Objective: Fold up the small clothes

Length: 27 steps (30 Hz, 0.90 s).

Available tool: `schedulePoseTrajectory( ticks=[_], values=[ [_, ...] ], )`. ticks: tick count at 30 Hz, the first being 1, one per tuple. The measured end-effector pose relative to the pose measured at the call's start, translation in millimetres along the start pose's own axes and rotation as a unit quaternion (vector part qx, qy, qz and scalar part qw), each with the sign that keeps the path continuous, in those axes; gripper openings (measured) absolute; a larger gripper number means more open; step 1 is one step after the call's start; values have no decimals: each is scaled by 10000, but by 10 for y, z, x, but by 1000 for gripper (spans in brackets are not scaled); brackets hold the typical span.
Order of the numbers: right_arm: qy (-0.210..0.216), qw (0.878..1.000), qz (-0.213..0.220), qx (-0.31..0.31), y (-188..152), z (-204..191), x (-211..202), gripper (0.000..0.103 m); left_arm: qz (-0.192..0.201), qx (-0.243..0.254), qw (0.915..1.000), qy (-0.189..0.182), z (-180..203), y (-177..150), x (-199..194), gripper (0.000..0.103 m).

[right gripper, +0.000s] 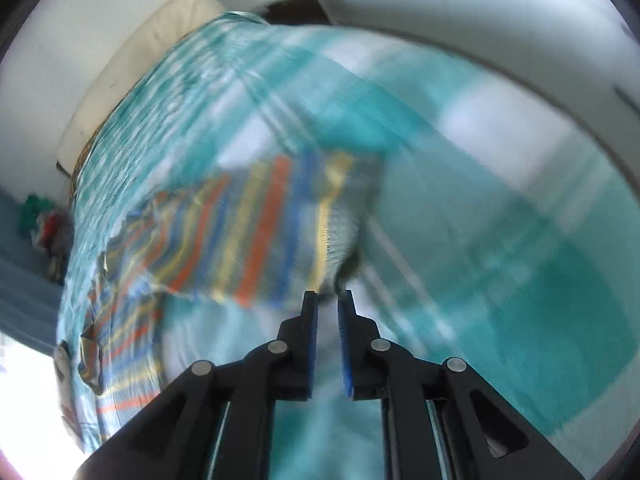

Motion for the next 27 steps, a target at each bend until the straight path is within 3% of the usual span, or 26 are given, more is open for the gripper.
schedulePoseTrajectory(
  ticks=[3,5,7,8,10,12,13,14,15,17,19,22,24,25,26,27],
  values=[
    [402,9990,207,-23,-25,100,-197,15,15,-25,10000,13,-10,-37,-15,90],
    [590,9976,362,-4,121,96,-257,42,23,-57,10000,6,-19,-50,0,91],
    [698,9963,483,149,333,142,-237,58,43,-61,10000,30,-26,-53,25,93],
    [688,9968,258,315,447,179,-119,57,53,-63,10000,47,-26,-53,33,94],
    [864,9945,-117,580,549,238,108,55,70,-75,9999,69,-24,-59,42,95],
    [934,9937,-166,594,619,170,240,50,80,-74,9999,100,-24,-65,51,96],
    [979,9933,-212,580,648,136,287,39,80,-64,9999,120,-22,-68,59,96],
    [972,9935,-317,491,679,74,334,21,82,-55,9999,134,-19,-67,65,96],
    [681,9972,-261,177,700,-8,309,3,89,-46,9998,147,-18,-70,66,97],
    [-89,9985,136,-526,769,-137,181,3,91,-39,9998,162,-23,-76,65,97],
    [-749,9915,188,-1051,792,-151,148,3,92,-54,9998,157,-26,-77,64,97],
    [-954,9882,-18,-1194,719,-120,239,4,47,-52,9998,166,-25,-65,64,97],
    [-956,9887,44,-1157,668,-109,200,14,-4,-61,9999,144,-37,-42,31,97],
    [-982,9891,58,-1094,637,-110,155,32,-10,-66,9999,123,-60,-9,-15,97],
    [-970,9896,121,-1055,620,-107,95,58,49,-86,9999,91,-94,26,-65,97],
    [-972,9893,283,-1047,569,-132,-31,69,160,-127,9998,32,-147,76,-127,97]
  ],
)
Point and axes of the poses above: each gripper's, at about its wrist camera, not at the fingertips, and x roughly the way its jaws point, z to its right, y to its top, the point moved 4 cm from there along x, roughly the way its jaws point, and after that the axes turned 8 degrees about y, right-handed, at the moved point
